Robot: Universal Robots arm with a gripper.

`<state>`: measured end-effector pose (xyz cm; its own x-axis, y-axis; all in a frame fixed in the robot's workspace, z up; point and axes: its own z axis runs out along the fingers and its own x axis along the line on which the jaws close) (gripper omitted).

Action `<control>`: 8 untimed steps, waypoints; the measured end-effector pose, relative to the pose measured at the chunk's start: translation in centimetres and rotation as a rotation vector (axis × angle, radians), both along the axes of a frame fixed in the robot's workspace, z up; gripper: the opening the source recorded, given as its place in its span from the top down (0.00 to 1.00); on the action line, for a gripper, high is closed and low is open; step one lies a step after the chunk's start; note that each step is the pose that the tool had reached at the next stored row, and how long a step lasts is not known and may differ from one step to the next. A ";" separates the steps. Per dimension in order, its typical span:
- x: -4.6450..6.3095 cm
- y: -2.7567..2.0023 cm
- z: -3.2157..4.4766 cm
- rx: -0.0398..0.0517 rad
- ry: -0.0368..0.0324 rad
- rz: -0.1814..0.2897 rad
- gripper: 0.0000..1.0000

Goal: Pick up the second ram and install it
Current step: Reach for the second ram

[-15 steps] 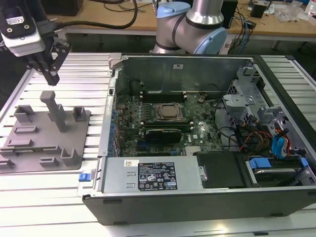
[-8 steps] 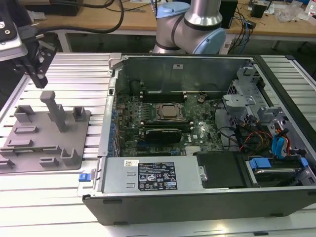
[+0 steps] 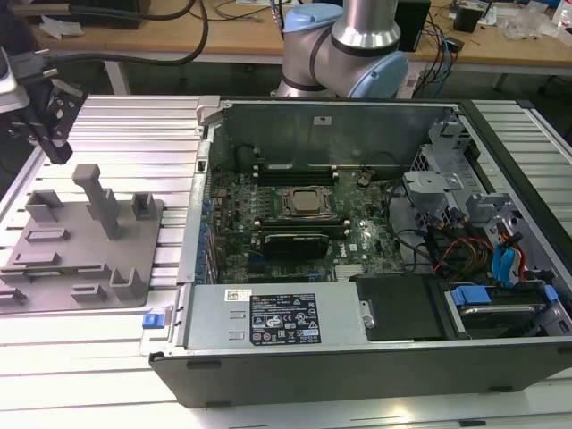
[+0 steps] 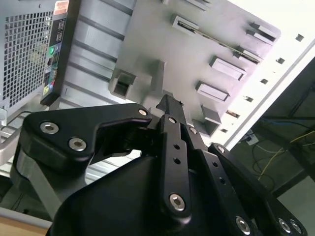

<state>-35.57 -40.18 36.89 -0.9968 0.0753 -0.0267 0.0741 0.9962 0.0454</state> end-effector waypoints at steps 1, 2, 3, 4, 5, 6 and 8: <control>-0.4 -0.02 -0.11 0.0000 0.0000 0.000 0.92; -0.9 -0.06 -0.26 -0.0001 0.0001 0.000 0.92; -1.2 -0.12 -0.39 -0.0001 0.0000 0.000 0.92; -1.3 -0.24 -0.57 0.0000 0.0000 0.000 0.92; -1.4 -0.39 -0.70 0.0000 0.0001 0.000 0.92; -1.5 -0.64 -0.88 -0.0001 0.0001 0.000 0.92; -1.7 -0.96 -1.16 -0.0001 0.0001 0.000 0.92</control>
